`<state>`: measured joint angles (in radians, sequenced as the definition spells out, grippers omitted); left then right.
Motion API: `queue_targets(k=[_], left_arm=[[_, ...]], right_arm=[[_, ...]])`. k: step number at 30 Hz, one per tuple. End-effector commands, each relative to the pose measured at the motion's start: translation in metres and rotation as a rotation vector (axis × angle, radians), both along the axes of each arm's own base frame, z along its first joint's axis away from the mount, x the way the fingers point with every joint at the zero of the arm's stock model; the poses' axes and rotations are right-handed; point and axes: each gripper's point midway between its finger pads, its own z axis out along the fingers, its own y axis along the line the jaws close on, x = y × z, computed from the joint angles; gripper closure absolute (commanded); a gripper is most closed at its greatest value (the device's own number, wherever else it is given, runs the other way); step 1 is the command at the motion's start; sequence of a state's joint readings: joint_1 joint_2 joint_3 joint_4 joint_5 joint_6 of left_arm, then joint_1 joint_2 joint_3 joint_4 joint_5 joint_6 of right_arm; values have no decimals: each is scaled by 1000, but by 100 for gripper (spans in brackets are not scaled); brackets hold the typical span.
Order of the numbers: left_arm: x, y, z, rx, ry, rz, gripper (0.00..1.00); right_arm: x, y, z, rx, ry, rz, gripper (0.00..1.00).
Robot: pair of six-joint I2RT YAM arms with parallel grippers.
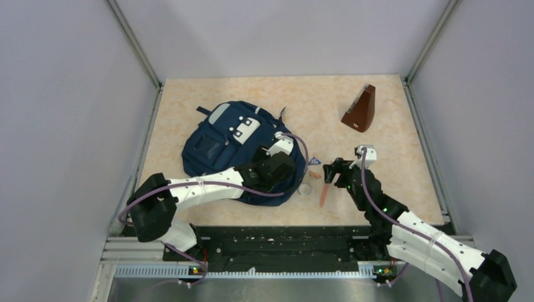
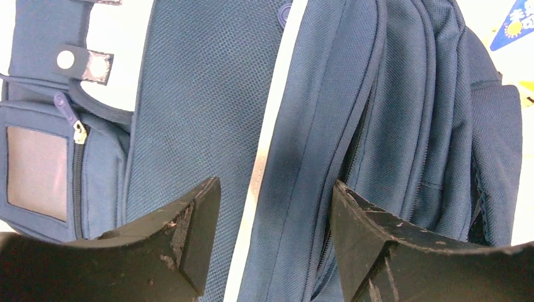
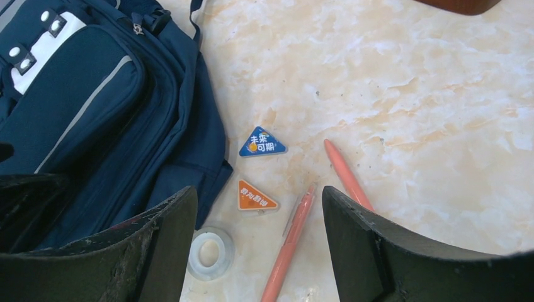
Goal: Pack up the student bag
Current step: Pick up the stationery from the center of the board.
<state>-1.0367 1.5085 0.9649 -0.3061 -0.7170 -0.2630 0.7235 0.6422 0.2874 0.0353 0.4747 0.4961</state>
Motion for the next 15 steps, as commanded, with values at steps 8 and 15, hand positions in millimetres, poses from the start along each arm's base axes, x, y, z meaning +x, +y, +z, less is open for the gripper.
queue_targets(k=[8,15], left_arm=[[6,14,18,6,-61,49,45],[5,4,25,-29,-41,6,99]], right_arm=[[2,-2,-2,7,5,-19,29],[2,-5,-9,-5,45,-43,30]])
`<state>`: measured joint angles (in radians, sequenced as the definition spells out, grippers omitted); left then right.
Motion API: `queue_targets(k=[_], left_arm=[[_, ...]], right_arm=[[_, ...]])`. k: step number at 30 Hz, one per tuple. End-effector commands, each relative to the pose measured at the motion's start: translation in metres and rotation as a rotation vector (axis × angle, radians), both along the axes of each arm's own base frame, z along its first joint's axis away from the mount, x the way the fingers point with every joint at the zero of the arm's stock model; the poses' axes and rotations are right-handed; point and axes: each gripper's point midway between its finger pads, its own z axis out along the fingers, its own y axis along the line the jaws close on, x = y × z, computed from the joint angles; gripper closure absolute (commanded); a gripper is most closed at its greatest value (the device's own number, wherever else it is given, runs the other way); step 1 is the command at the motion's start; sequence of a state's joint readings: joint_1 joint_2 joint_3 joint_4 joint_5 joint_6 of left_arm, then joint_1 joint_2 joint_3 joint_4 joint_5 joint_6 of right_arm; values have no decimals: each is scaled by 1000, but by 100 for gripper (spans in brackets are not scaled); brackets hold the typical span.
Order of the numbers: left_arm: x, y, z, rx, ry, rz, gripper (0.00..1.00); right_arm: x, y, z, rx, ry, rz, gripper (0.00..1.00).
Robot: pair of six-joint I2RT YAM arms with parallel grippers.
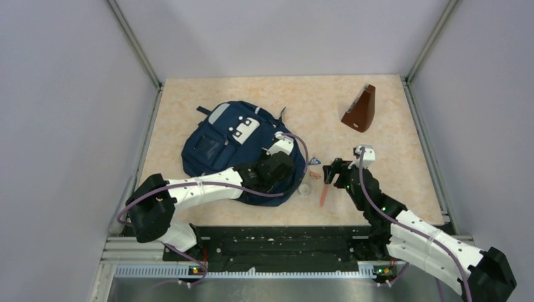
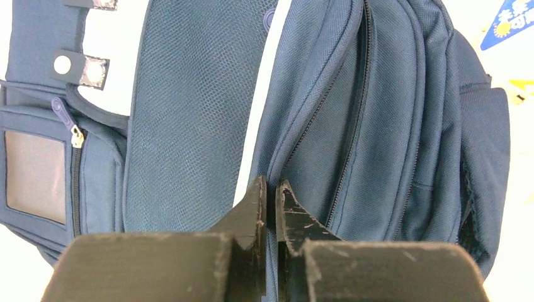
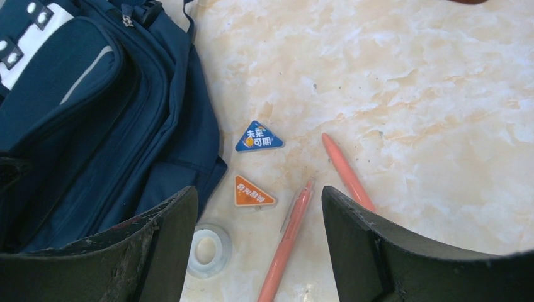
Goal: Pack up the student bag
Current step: Pick up the stationery from the center of the board.
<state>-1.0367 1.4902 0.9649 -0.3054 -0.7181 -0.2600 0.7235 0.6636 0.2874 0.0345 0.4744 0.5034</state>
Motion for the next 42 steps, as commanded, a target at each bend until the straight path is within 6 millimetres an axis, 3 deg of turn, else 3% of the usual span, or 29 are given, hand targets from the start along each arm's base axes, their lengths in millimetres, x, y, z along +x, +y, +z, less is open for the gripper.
queue_targets(k=[1,11,18,24,35,42], left_arm=[[4,0,24,-35,-24,-8,100],[-2,-16,68,-163,140,-142,100],[7,-6,86,-171,171,-167,100],[7,3,98,-257,44,-171,100],[1,9,99,-263,45,-178,100],[0,12,101,-267,35,-176,100]], right_arm=[[0,-8,-9,-11,53,-55,31],[-16,-23,-45,-143,274,-111,49],[-21,-3,-63,-148,388,-40,54],[-21,10,-78,-171,470,-10,57],[-17,25,-89,-258,525,1,58],[-24,14,-102,-352,585,-44,64]])
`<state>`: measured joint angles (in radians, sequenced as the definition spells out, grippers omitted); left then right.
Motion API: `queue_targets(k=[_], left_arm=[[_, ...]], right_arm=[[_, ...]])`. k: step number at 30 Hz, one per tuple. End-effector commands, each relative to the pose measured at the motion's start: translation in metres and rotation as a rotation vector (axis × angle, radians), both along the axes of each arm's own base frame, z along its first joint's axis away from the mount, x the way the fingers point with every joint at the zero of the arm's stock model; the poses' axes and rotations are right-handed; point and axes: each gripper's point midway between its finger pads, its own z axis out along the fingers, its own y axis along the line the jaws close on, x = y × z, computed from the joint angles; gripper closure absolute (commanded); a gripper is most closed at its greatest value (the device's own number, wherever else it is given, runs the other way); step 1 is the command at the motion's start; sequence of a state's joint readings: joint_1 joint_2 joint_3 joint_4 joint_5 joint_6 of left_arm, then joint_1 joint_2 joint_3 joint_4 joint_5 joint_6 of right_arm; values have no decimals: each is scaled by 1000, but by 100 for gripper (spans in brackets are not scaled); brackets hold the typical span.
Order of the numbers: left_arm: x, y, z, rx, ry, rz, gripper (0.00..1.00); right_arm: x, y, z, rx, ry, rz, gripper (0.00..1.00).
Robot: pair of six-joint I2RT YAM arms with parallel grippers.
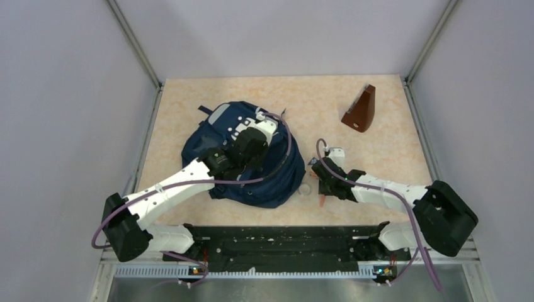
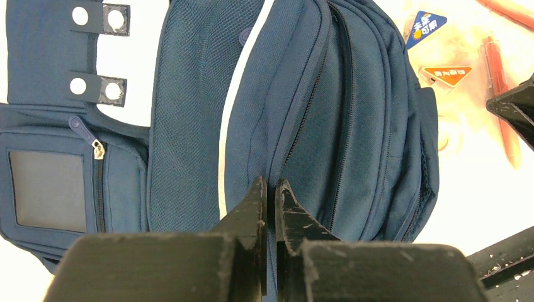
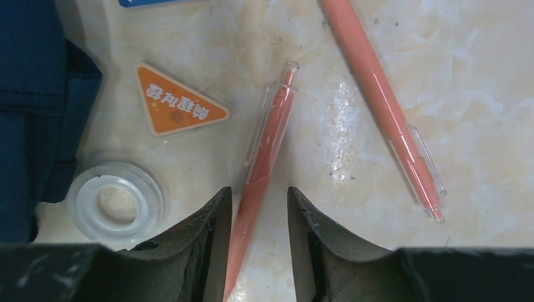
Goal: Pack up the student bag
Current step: Pick up the stationery from the center of the board.
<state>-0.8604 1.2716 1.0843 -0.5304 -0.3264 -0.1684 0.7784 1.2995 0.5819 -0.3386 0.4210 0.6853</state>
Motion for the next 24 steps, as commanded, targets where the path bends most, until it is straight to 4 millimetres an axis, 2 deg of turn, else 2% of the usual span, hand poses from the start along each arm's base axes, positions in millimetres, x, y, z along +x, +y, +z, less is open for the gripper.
queue_targets(k=[1,4,10,14,16,21,24], left_arm=[[7,-6,33,-96,-95,-2,100],[7,-5,33,-96,-95,-1,100],[8,-3,33,-87,-102,6,100],[7,-2,33,-87,-104,7,100],[8,-1,35,-89,-112,11,100],[7,-1,38,-101,-120,8,100],[6,-2,39,-107,-118,5,100]], right_arm=[[0,-4,1,-56,17,-21,64],[-2,-6,-4,-73,35,-23,68],[-5,-3,-6,-45,45,-16,83],[-7,-6,-5,-51,44,-21,92],[-9,-12,-3,-69,38,-31,99],[-12,-24,13,-76,-1,-37,100],[-14,-13,33,4,-29,22,100]])
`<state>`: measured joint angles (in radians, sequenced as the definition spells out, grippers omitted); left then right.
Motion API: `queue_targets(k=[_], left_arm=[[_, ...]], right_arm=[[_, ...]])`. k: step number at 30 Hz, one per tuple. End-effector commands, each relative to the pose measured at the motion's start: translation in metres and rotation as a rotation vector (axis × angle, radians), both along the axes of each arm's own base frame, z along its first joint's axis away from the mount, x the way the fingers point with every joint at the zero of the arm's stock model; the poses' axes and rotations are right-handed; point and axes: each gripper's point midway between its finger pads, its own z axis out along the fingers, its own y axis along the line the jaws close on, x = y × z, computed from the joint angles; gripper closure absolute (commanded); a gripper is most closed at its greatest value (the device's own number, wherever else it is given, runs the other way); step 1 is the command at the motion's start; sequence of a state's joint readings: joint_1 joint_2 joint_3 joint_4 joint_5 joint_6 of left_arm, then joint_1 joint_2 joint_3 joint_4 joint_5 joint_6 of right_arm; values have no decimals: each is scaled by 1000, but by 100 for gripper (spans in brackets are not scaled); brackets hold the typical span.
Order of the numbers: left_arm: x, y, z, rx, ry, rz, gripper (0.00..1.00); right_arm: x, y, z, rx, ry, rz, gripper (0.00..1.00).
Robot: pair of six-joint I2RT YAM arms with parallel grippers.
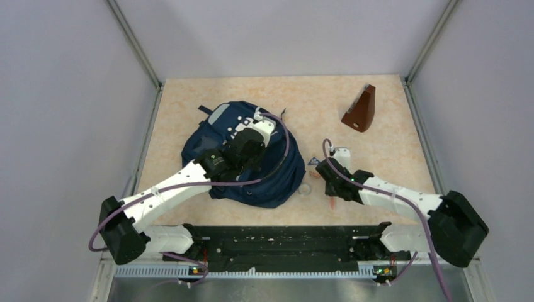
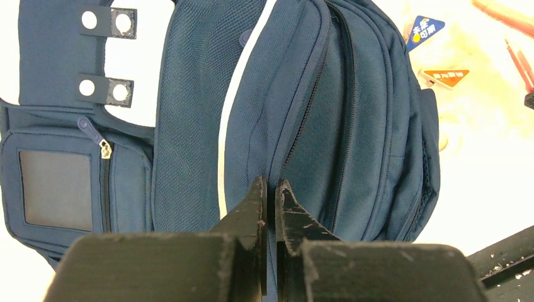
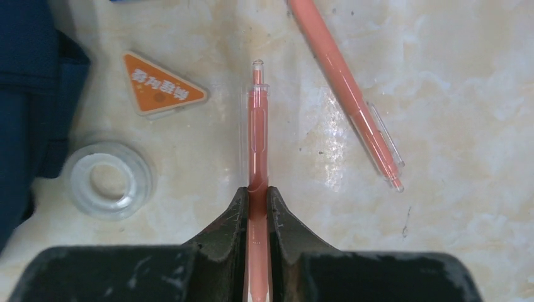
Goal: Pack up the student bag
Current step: Pick up the stationery from the center of the board, then place the stationery in the student bag.
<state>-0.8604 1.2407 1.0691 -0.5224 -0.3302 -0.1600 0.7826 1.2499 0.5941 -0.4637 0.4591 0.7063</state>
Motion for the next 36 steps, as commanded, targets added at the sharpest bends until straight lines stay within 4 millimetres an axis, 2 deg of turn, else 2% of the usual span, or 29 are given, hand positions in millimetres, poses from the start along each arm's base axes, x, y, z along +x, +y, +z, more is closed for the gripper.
queue_targets(k=[1,6,11,15,20,23,32,36], left_arm=[[8,-5,34,-97,-100,8,100],[5,-7,39,-131,-101,-13,100],[2,-17,40,-173,-82,-62,100],[1,-18,38,-171,-78,-67,100],[1,-17,39,-172,-81,-71,100],[1,-17,38,-171,-81,-72,100],[-2,-20,40,-184,-77,-84,100],[-2,-19,42,-190,-80,-85,100]], right_arm=[[-6,12,36,110,-56,83,100],[-17,58,85,418,-107,181,100],[-23,117,115,657,-118,273,100],[-12,155,136,763,-144,315,100],[9,188,160,846,-194,343,100],[17,200,166,878,-206,341,100],[51,226,146,825,-197,265,100],[67,231,150,862,-241,202,100]])
